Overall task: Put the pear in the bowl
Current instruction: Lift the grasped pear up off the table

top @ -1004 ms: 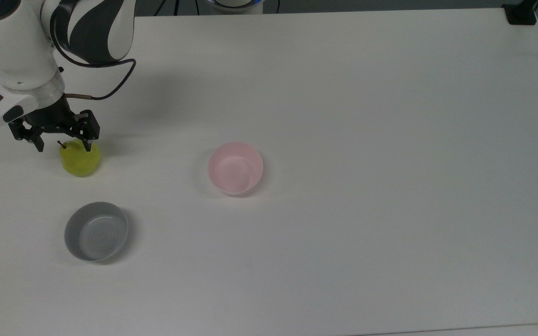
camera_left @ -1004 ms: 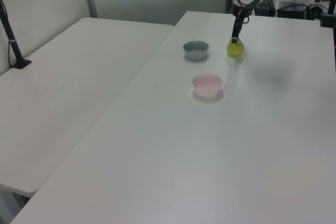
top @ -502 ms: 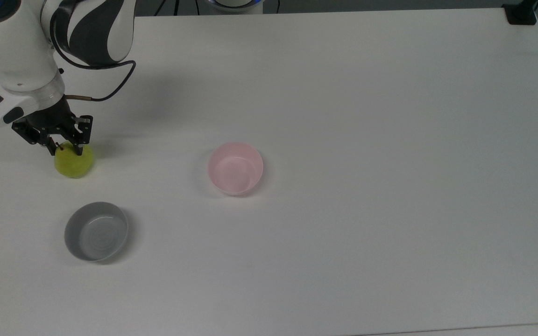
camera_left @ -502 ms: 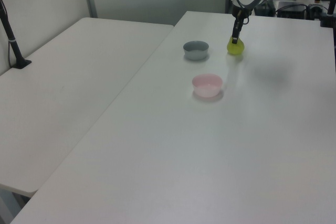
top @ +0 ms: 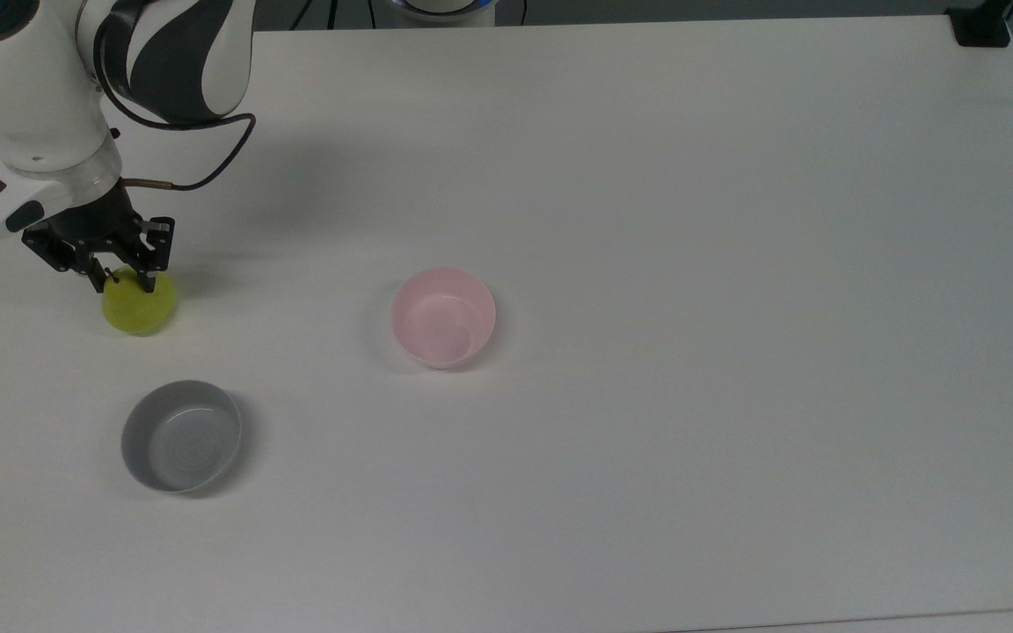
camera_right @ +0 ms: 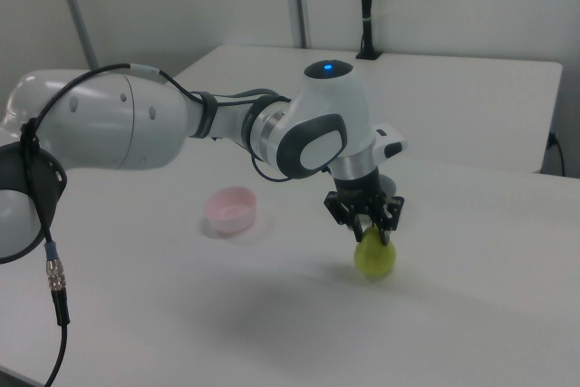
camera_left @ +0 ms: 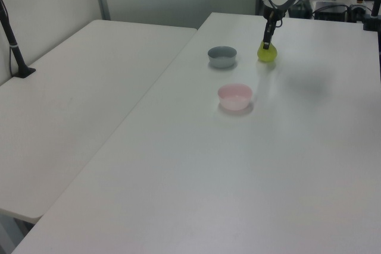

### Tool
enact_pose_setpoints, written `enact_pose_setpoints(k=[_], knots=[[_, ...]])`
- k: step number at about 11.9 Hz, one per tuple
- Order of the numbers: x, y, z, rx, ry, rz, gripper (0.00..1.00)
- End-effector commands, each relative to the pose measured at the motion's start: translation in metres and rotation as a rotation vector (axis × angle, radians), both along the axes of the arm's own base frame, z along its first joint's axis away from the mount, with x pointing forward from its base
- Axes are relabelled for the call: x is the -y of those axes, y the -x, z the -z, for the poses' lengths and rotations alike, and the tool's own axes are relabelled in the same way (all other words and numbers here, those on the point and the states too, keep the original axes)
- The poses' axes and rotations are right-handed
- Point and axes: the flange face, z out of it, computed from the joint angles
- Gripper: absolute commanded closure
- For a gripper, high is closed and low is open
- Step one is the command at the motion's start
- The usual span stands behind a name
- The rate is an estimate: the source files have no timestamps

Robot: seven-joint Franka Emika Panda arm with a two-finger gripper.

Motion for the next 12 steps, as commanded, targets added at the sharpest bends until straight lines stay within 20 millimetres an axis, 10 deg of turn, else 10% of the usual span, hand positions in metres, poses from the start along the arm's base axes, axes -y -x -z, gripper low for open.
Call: enact_pose_setpoints(k=[1,12], knots=[[-0.010,0.010,-0.030,-0.012,-0.028,0.005,1.00],[-0.099,0.053,-0.180,-0.036,-0.121,-0.035,1.00]])
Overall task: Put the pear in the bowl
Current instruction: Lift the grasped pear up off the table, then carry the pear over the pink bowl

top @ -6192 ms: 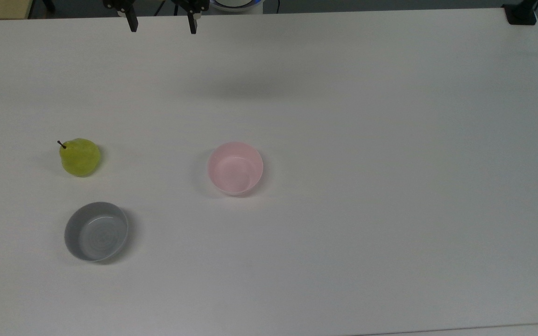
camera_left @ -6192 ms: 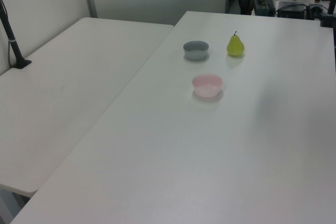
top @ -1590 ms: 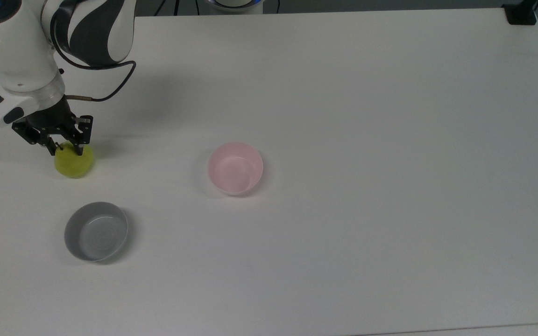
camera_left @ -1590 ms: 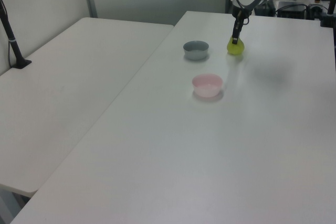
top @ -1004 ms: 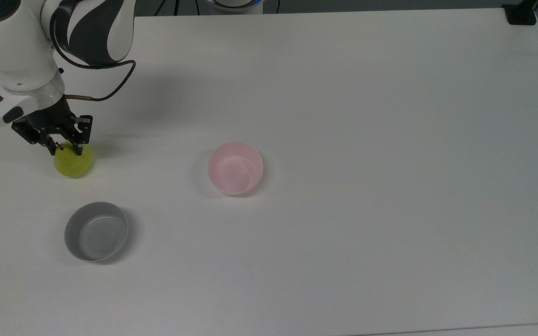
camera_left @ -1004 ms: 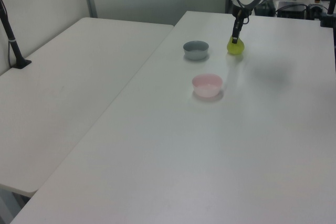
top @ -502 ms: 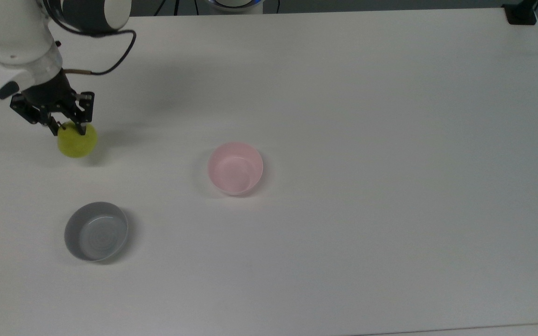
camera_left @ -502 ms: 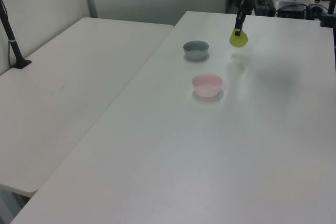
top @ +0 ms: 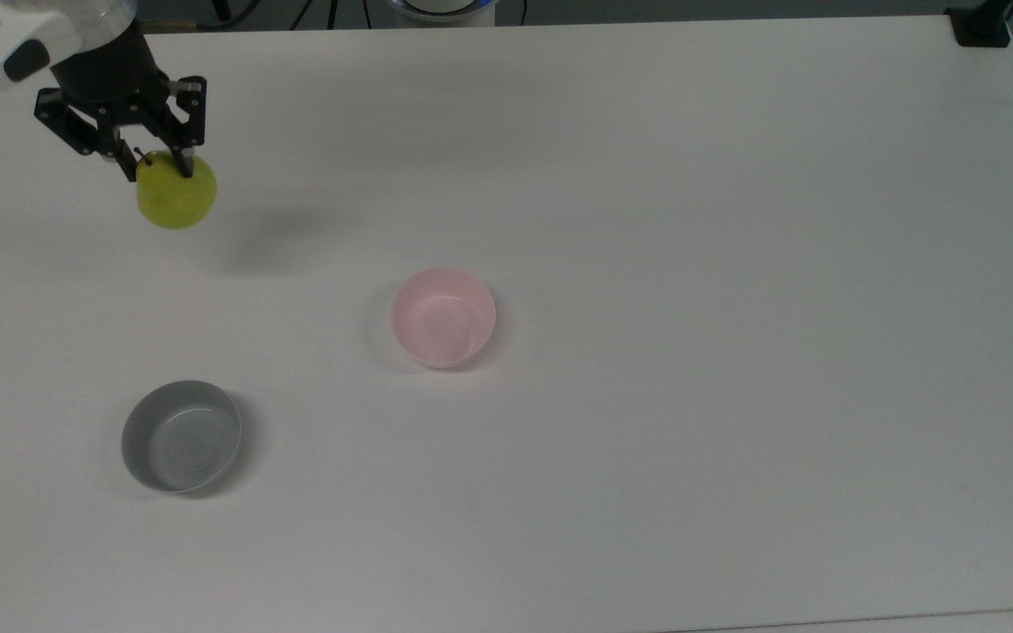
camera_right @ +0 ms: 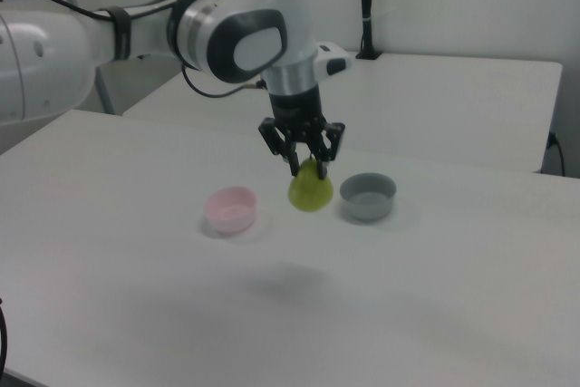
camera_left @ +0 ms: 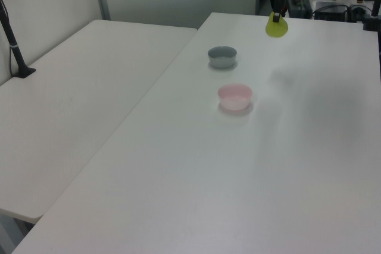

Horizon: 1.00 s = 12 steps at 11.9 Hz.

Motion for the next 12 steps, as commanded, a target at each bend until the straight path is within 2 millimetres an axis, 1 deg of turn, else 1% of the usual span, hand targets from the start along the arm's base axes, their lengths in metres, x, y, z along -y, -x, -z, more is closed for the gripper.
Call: enact_pose_setpoints(k=[1,2,3,4,6,7,9,10,12], knots=[[-0.044,0.015,-0.040,0.003,-0.037,0.004,1.00],[-0.062,0.016,-0.045,-0.010,-0.045,0.000,1.00],[-0.080,0.017,-0.055,0.002,-0.047,0.000,1.00],[-0.101,0.014,-0.058,0.006,-0.052,0.011,1.00],[-0.144,0.009,-0.060,0.008,-0.060,0.017,1.00],[-0.162,0.006,-0.059,0.011,-0.062,0.017,1.00],[-0.191,-0.004,-0.049,0.026,-0.073,0.024,1.00],[-0.197,-0.011,-0.039,0.048,-0.088,0.030,1.00],[-0.209,-0.027,-0.005,0.063,-0.110,0.045,1.00]])
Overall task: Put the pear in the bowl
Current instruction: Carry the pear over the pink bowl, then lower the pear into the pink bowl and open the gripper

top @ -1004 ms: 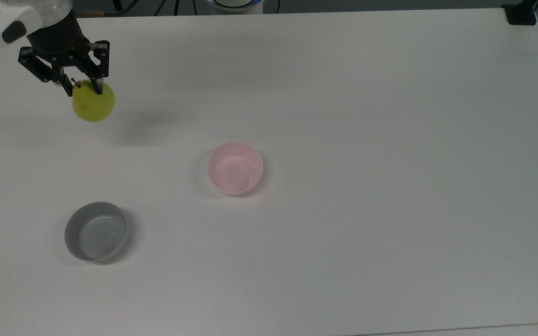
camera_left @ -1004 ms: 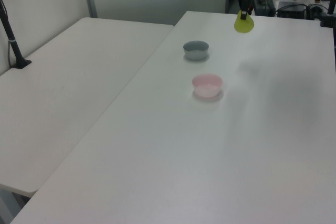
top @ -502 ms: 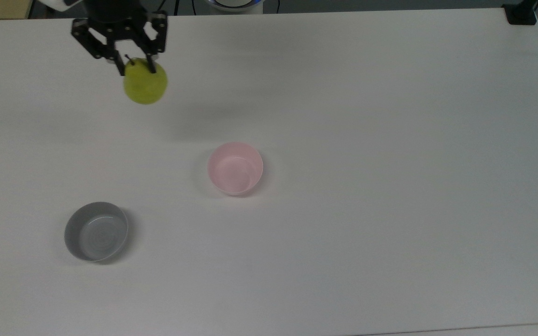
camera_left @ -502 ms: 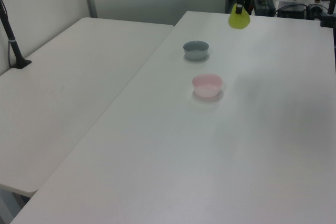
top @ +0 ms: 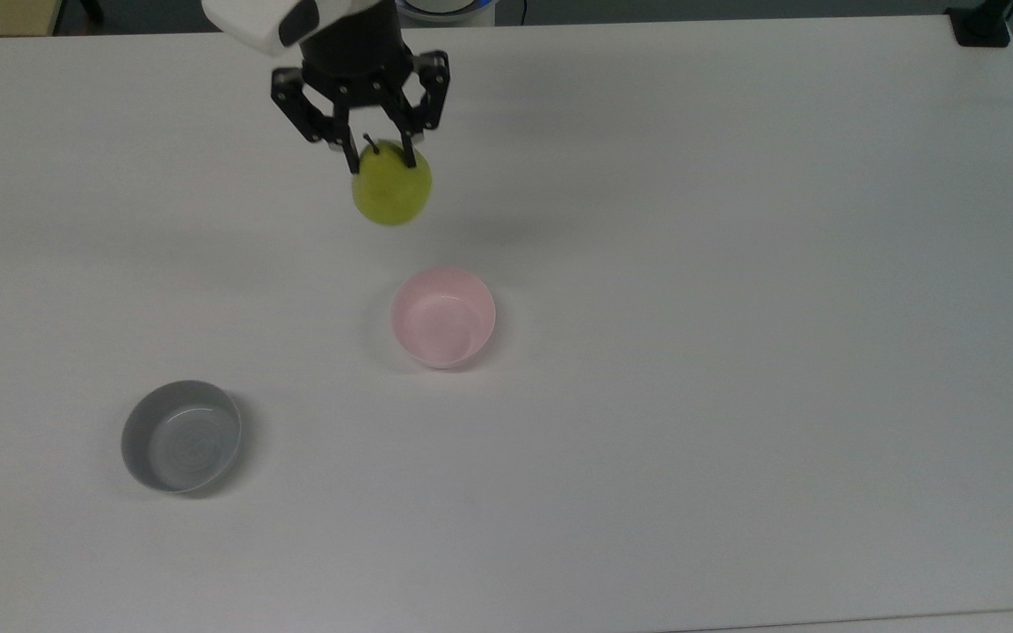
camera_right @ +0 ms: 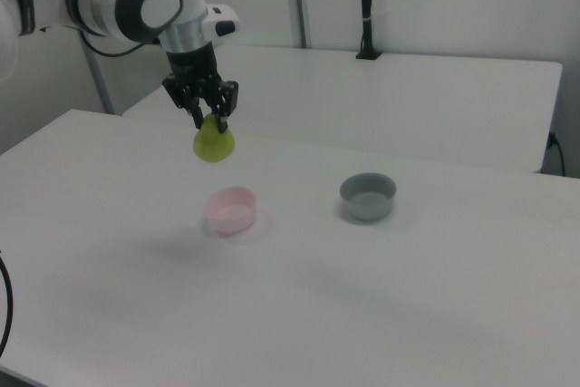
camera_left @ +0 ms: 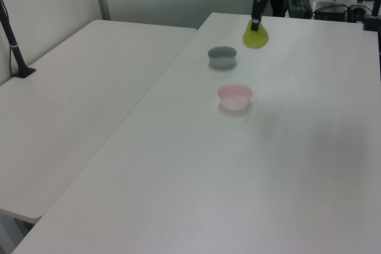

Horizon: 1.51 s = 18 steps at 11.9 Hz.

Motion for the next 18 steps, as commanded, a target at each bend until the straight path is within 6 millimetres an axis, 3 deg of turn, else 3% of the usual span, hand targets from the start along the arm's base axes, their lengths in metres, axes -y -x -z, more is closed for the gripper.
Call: enact_pose_setpoints(k=[1,4,6,8,14,15,16,17,18], knots=[[-0.014,-0.021,0.044,0.035,-0.024,0.027,1.00],[-0.024,-0.038,0.098,-0.009,-0.005,0.023,1.00],[-0.031,-0.043,0.123,-0.016,0.003,0.015,1.00],[-0.037,-0.044,0.143,-0.006,0.007,0.010,1.00],[-0.046,-0.051,0.180,0.003,0.018,0.012,1.00],[-0.047,-0.052,0.181,0.011,0.017,0.025,0.94],[-0.047,-0.052,0.183,0.008,0.016,0.037,0.78],[-0.047,-0.051,0.186,0.000,0.017,0.037,0.44],[-0.047,-0.050,0.191,-0.007,0.018,0.039,0.29]])
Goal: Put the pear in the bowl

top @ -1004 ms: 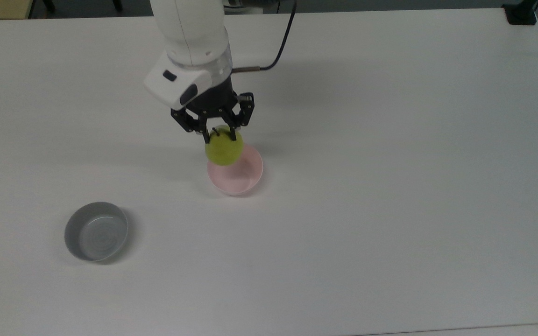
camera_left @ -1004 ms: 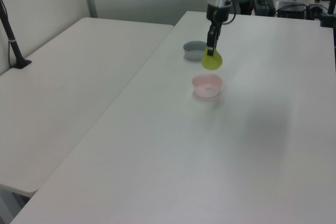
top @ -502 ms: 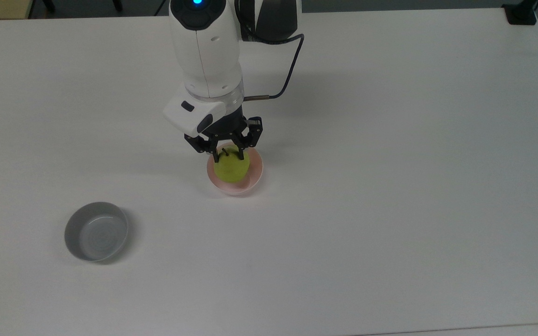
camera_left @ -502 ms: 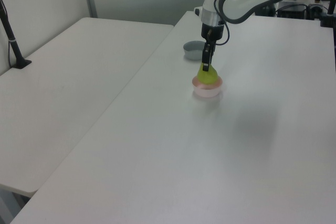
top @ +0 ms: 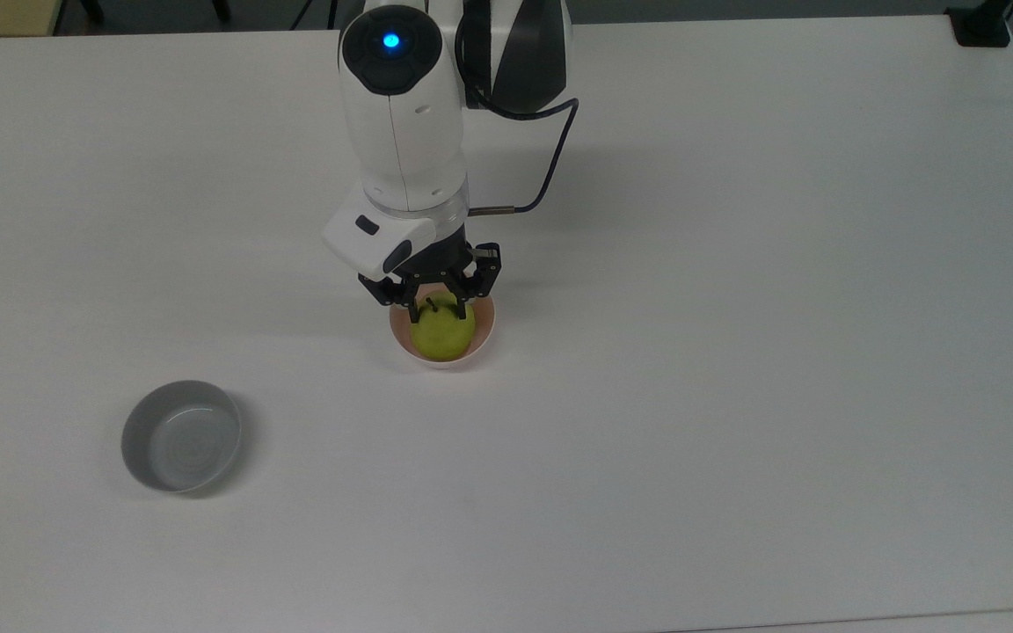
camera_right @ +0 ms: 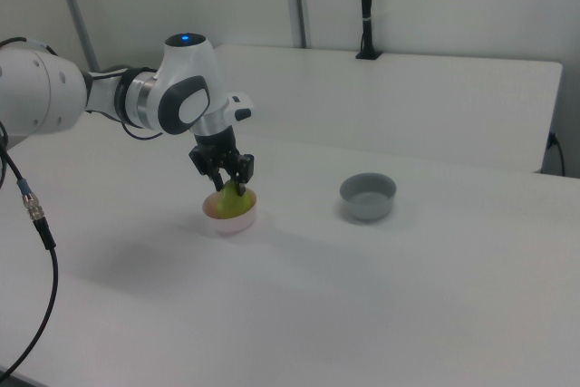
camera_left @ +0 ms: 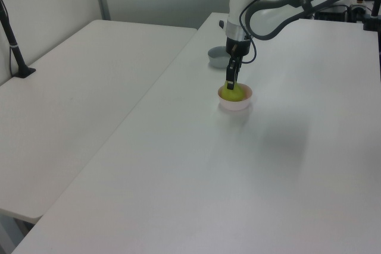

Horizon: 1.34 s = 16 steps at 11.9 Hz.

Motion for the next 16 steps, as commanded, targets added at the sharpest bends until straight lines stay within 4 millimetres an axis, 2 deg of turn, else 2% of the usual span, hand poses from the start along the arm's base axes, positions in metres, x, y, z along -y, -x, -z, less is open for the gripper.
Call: enact_pose_setpoints(k=[1,4,7,9,10,13,15,16], knots=[[-0.003,0.004,0.003,0.006,-0.017,0.024,0.22],[-0.001,0.006,-0.009,0.010,-0.020,0.027,0.00],[0.006,0.017,-0.054,0.005,-0.026,0.025,0.00],[0.019,0.037,-0.097,-0.031,0.014,0.008,0.00],[0.027,0.046,-0.123,-0.041,0.026,0.013,0.00],[0.062,0.090,-0.207,-0.066,-0.003,0.086,0.00],[0.075,0.118,-0.243,-0.068,-0.019,0.104,0.00],[0.075,0.124,-0.246,-0.085,-0.022,0.104,0.00]])
